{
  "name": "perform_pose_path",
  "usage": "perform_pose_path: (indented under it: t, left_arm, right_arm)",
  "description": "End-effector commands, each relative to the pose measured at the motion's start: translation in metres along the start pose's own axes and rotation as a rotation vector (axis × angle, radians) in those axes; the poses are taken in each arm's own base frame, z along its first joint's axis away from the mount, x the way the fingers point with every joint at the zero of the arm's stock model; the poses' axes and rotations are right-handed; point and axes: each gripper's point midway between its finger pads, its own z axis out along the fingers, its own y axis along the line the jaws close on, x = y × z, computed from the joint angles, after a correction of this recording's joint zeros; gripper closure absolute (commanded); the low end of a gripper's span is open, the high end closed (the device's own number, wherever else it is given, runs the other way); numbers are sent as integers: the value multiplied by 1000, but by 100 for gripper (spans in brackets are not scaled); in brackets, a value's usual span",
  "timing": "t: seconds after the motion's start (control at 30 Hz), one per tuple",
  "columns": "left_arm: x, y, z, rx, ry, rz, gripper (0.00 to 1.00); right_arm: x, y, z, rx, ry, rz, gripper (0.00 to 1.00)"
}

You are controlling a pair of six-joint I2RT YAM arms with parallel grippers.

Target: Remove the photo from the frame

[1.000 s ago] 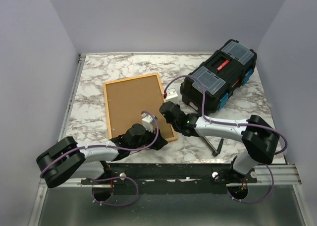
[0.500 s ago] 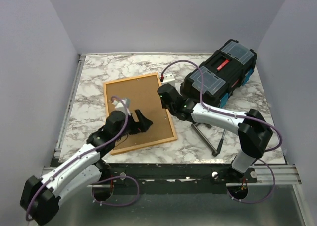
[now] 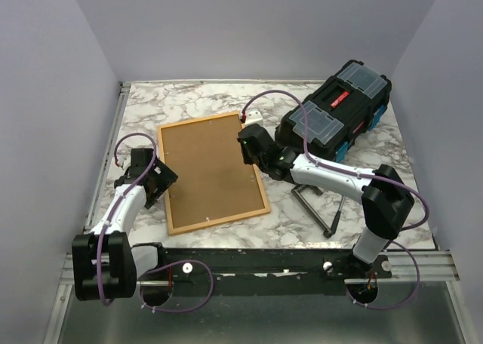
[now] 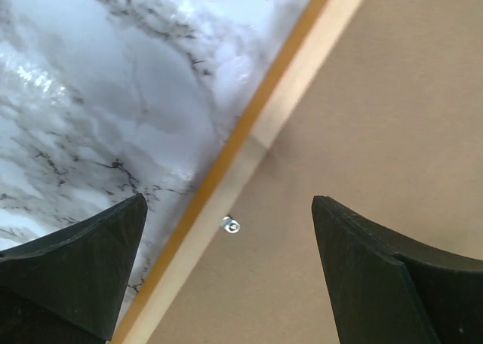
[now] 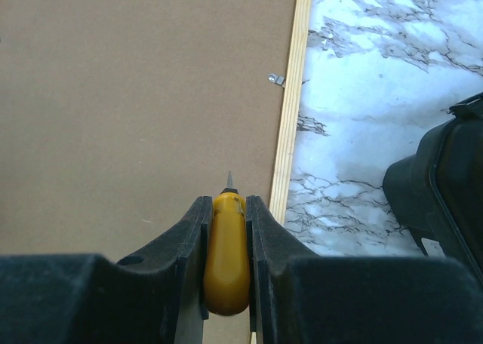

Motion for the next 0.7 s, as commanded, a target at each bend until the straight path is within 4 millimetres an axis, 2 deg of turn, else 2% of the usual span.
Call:
perform_pose_path:
  t: [0.0, 0.07, 0.23, 0.37, 0.53, 0.67]
  left_arm:
    - [-2, 14, 6, -60, -6, -16, 11]
    - [-2, 11, 9, -47, -3, -9, 18]
    - [4, 10, 16, -28, 20, 3, 28]
    - [8, 11, 20, -18, 23, 9, 37]
    - [10, 8, 20, -6, 45, 18, 53]
    - [12, 8, 20, 5, 42, 19, 58]
  right_arm:
    - [-9, 2, -5, -54, -16, 4, 99]
    - [-8, 2, 0, -69, -17, 0, 99]
    - [-10, -5, 26, -46, -11, -10, 99]
    - [-10, -13, 52, 37, 2, -53, 99]
    - [-19, -28, 72, 155, 1, -66, 99]
    - [-25, -33, 84, 190, 0, -89, 99]
